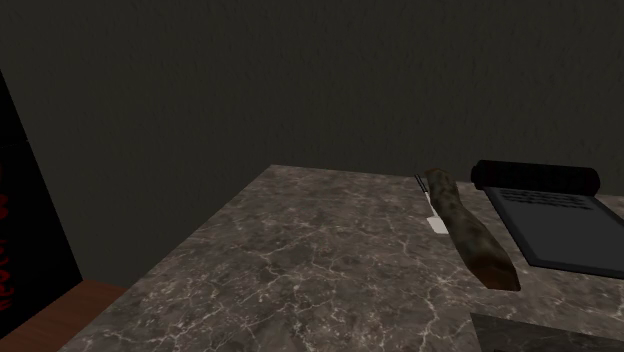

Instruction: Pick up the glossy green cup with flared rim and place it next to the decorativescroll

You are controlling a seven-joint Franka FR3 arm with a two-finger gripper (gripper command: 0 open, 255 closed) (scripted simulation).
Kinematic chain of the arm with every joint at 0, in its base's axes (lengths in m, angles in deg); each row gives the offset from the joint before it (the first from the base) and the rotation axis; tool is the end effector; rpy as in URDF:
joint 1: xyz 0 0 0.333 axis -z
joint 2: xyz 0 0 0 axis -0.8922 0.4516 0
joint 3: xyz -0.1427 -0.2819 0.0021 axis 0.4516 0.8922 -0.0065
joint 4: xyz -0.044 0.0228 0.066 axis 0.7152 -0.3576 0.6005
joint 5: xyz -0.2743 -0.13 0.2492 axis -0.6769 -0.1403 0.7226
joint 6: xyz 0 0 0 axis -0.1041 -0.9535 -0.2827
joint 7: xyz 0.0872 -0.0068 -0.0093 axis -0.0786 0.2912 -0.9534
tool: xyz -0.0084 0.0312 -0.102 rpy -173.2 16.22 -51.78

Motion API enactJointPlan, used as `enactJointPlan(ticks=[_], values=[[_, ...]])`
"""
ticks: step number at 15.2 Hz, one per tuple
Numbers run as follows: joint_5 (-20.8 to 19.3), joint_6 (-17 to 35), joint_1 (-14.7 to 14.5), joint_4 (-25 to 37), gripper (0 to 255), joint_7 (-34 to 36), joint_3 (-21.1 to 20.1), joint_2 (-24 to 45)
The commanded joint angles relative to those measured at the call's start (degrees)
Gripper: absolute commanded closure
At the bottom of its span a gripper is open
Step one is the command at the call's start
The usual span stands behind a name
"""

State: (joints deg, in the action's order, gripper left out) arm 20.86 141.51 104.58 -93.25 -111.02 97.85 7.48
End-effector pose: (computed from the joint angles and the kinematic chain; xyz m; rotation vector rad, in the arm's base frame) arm -0.1130 -0.3100 0.3848 2.9980 0.0666 0.0110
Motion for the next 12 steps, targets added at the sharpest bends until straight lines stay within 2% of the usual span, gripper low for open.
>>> enactJointPlan(ticks=[1,3,4,9,12], values=[[-0.1,0.1,-0.1,-0.1,255,0.0,0.3,0.1],[-0.1,0.1,-0.1,-0.1,255,0.0,0.3,0.1],[-0.1,0.1,-0.1,-0.1,0,0.1,0.3,0.1],[-0.1,0.1,-0.1,-0.1,0,0.0,0.3,0.1],[5.6,-3.7,-0.8,2.8,0,-0.6,-6.1,0.0]])
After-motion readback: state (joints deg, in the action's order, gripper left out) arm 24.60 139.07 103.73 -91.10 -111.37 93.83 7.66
